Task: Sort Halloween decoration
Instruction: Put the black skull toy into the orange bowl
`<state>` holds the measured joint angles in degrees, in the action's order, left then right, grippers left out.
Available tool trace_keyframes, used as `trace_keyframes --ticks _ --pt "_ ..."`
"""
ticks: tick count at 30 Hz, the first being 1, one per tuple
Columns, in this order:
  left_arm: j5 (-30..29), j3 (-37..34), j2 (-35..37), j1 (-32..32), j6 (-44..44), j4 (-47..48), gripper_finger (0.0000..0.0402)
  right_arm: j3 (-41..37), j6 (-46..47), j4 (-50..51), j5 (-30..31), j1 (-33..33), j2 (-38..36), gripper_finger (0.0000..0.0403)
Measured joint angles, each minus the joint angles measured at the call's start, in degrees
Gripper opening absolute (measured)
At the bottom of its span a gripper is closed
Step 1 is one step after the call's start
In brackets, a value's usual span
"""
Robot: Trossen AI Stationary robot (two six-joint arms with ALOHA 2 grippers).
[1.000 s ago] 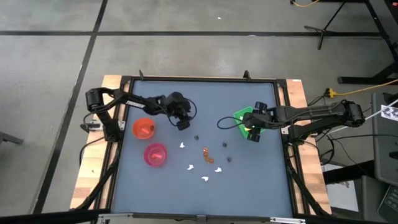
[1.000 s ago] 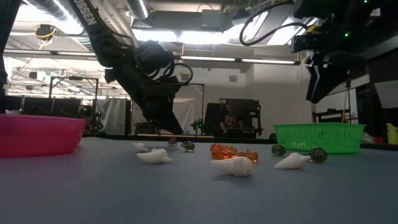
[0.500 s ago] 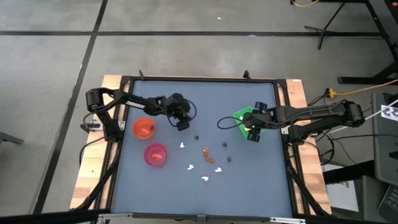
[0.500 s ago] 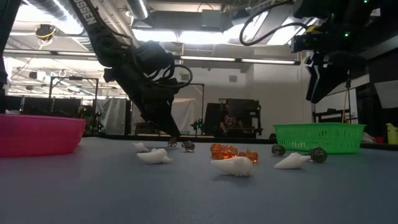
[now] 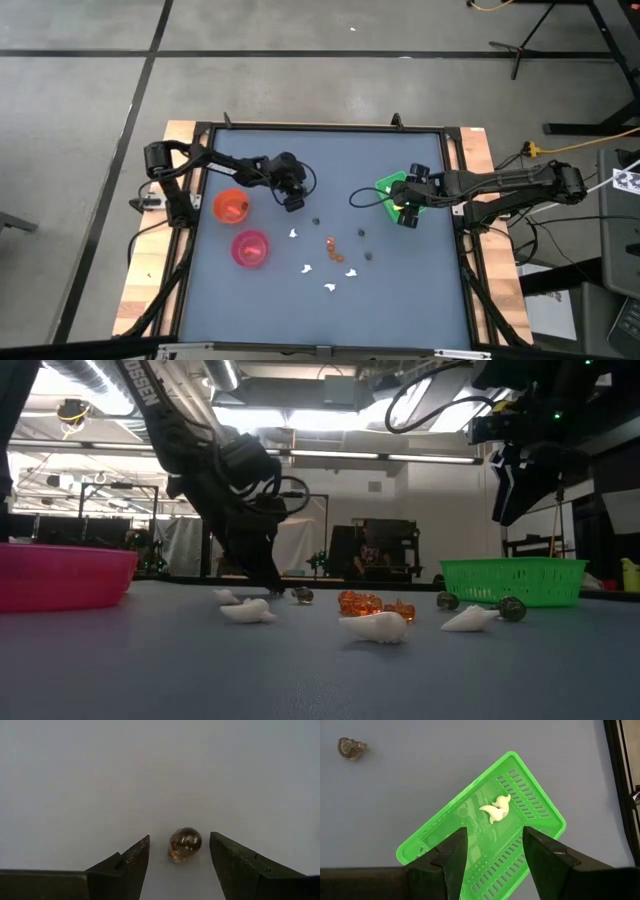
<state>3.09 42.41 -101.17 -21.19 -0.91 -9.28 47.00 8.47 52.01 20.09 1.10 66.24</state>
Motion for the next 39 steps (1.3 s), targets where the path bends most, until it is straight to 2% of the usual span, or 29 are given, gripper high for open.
trace_keyframes --ticks 11,28,33,39 --pt "-0.02 0.09 -1.09 0.0 0.0 -0.64 0.0189 0.0 0.0 -0.02 -0.02 0.0 0.0 0.0191" --pt "0.24 0.07 -1.17 0.04 -0.2 -0.61 0.0077 0.0 0.0 -0.02 0.0 0.0 0.0 0.0191" --pt "0.0 0.04 -1.15 0.02 -0.17 -0.63 0.0061 0.0 0.0 -0.02 -0.02 0.0 0.0 0.0191" --pt "-0.03 0.02 -1.15 0.02 -0.17 -0.63 0.0061 0.01 0.0 -0.02 -0.02 0.0 0.0 0.0191"
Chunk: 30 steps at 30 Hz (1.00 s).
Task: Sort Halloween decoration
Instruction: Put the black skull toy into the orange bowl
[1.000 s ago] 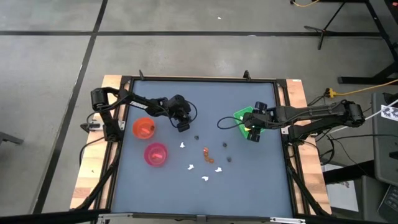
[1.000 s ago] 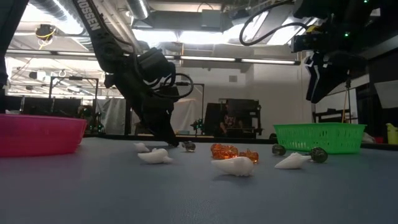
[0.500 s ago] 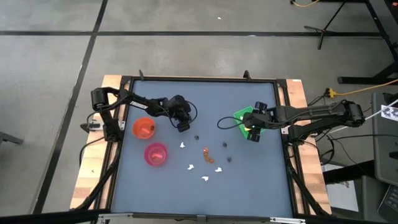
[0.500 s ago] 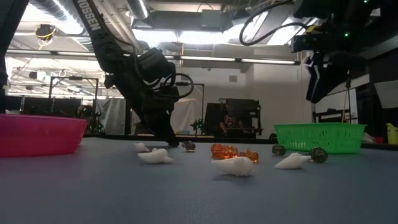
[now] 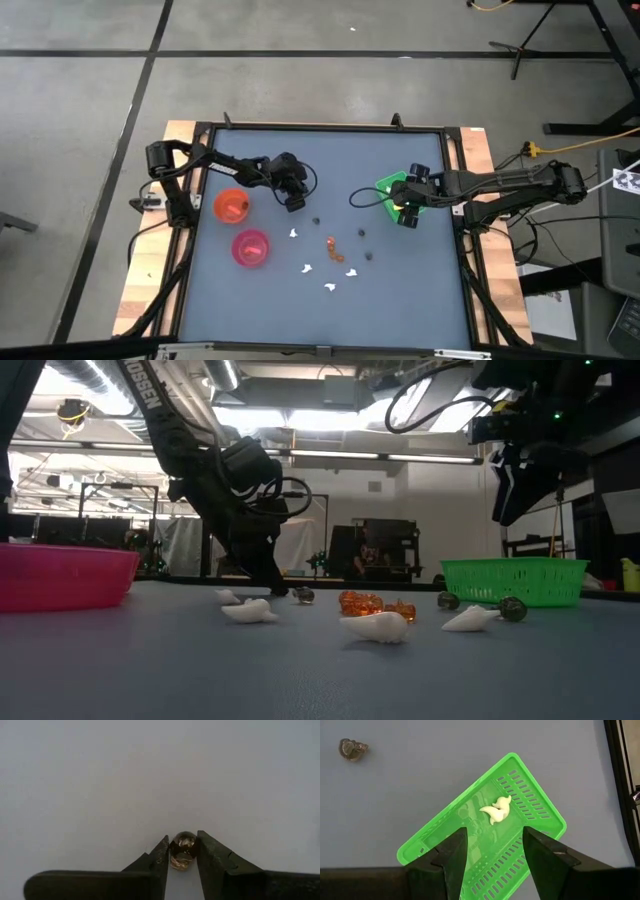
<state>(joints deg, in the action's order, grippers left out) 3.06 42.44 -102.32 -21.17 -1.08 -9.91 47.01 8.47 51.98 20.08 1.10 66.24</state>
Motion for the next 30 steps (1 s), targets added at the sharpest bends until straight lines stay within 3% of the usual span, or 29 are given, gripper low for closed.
trace_keyframes --ticks 18,30 --pt "-0.14 -0.17 3.18 -0.02 0.15 0.98 0.0055 0.02 0.0 -0.03 -0.09 0.0 0.02 0.0191" --pt "-0.16 -0.07 11.74 -0.02 -0.19 5.32 0.0055 0.02 0.0 -0.02 -0.13 0.0 0.02 0.0191"
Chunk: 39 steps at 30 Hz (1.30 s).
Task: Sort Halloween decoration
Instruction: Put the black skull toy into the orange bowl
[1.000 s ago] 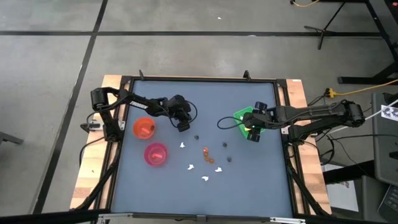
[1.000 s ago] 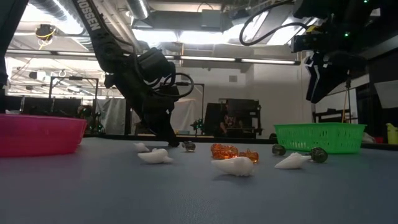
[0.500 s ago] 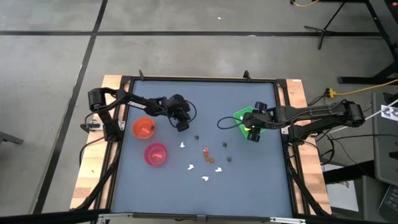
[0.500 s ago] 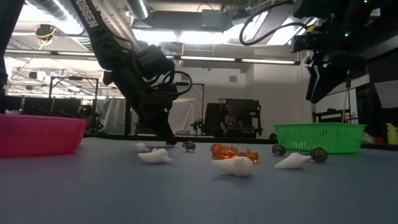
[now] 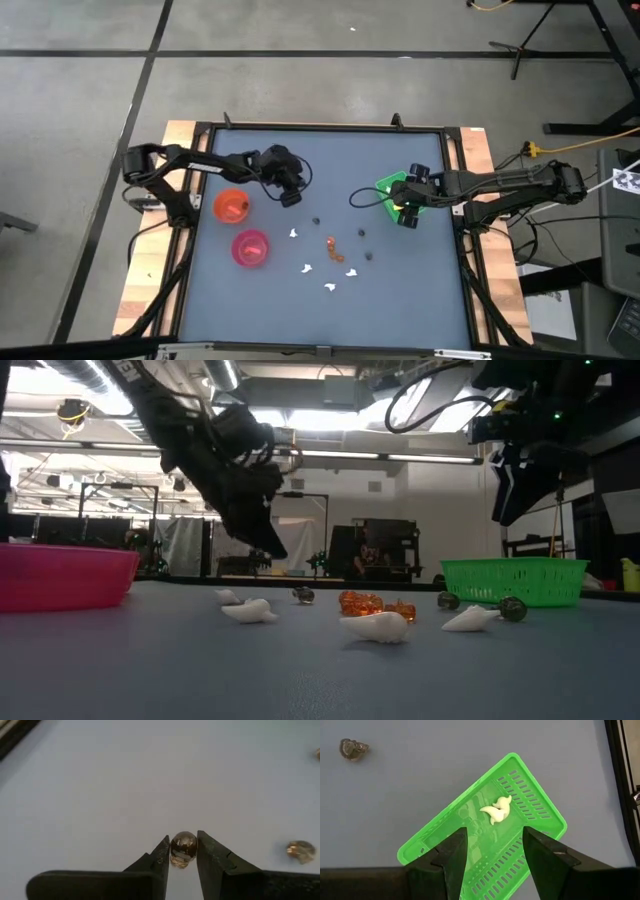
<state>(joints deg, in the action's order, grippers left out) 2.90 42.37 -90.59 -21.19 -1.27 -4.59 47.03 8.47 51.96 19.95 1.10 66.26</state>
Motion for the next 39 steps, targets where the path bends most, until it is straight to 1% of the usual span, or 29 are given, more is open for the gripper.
trace_keyframes --ticks 4,8,12,17,21,25,31,35,39 --pt "-0.39 0.02 4.52 0.0 -1.49 3.68 0.0055 0.0 0.0 -0.04 0.0 0.0 0.0 0.0191" --pt "-0.42 0.07 9.42 0.04 -3.82 9.42 0.0055 0.0 0.0 -0.04 0.01 0.0 -0.01 0.0191" --pt "-0.44 0.08 14.57 0.5 -6.4 17.25 0.0055 0.0 0.0 -0.07 -0.01 0.0 0.0 0.0191" --pt "-0.46 0.09 20.59 2.25 -11.08 29.57 0.0055 0.0 0.02 -0.87 -0.02 0.02 0.0 0.0191" --pt "-0.47 0.09 23.97 4.25 -15.41 38.76 0.0055 0.0 0.02 -2.28 -0.01 0.0 0.0 0.0191" --pt "-0.46 0.11 25.7 6.33 -19.77 47.36 0.0055 0.0 0.02 -2.65 -0.01 0.0 0.0 0.0191" --pt "-0.83 0.11 25.81 9.32 -25.1 59.81 0.0055 0.0 0.02 -2.67 -0.01 0.0 0.0 0.0191" --pt "-4.84 0.11 25.81 10.98 -28.36 64.54 0.0055 0.0 0.02 -2.67 -0.01 0.0 0.0 0.0191" --pt "-8.02 0.11 25.76 11.88 -28.69 66.75 0.0055 0.0 0.02 -2.64 -0.01 0.0 0.0 0.0191"
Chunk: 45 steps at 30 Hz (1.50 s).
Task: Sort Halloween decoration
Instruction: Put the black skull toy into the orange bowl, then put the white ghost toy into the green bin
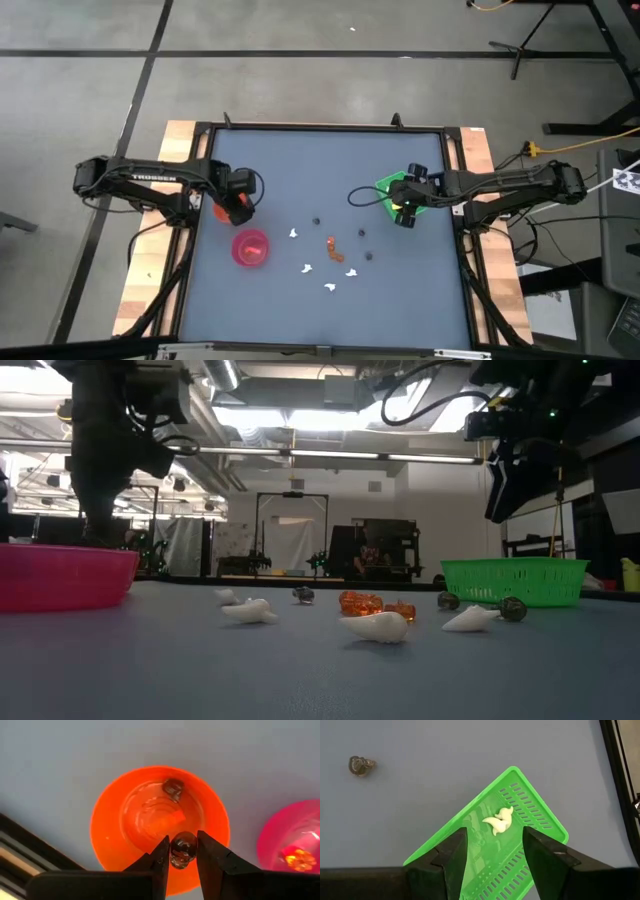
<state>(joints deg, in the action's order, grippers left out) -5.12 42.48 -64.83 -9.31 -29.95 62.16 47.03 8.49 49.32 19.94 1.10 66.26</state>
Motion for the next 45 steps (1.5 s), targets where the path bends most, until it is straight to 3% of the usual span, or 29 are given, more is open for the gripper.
trace_keyframes --ticks 9,34,45 --pt "-3.62 0.0 -0.05 0.16 0.06 -0.05 0.0084 0.0 0.0 0.0 -0.01 0.0 0.0 0.0191" --pt "-3.63 0.0 -0.05 0.14 0.11 -0.76 0.021 0.0 0.23 0.02 -0.01 0.0 0.0 0.0191" --pt "-3.54 -0.02 -0.05 0.12 0.57 -15.64 0.0208 0.0 0.24 0.02 0.0 0.0 0.0 0.0191"
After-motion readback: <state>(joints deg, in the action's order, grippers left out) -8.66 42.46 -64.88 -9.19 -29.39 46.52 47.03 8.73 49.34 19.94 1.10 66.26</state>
